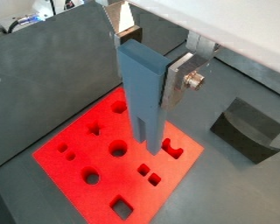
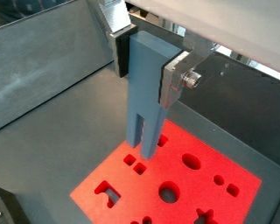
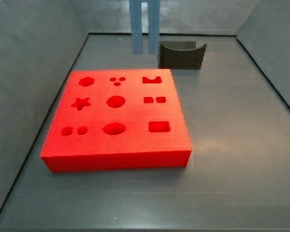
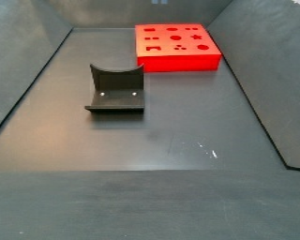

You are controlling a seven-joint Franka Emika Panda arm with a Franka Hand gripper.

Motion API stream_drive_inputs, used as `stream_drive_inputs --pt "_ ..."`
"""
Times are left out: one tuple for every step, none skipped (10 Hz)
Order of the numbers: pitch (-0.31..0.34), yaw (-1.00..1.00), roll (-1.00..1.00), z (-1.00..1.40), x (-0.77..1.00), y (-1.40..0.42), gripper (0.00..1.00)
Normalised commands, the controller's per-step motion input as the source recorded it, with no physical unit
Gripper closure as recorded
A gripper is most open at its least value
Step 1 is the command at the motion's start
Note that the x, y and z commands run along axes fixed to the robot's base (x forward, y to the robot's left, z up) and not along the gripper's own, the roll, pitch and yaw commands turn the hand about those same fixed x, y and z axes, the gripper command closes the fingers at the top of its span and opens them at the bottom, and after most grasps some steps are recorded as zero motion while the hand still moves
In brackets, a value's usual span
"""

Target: Insert the double-square object.

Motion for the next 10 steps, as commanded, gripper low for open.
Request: stream_drive_inputs --pt "0.0 0.0 0.0 0.0 0.0 0.0 1.0" --pt "0.0 0.0 0.03 0.0 0.0 -0.01 1.0" --pt "0.229 0.0 0.0 -0.52 0.87 -0.24 1.0" --pt "0.223 0.0 -0.02 -0.68 0.9 -0.25 1.0" --pt "0.211 0.0 -0.03 -0.69 0.91 -0.24 1.0" --pt "0.204 0.0 0.0 -0.73 0.95 -0.13 1.0" --pt "0.211 0.0 0.02 -0.58 1.0 0.13 1.0" --pt "0.203 0.01 0.0 -0.33 1.0 0.26 1.0" --pt "0.143 0.11 0.25 -0.14 0.56 0.0 1.0" --pt "0.0 0.0 0.0 -0.05 0.03 0.0 1.0"
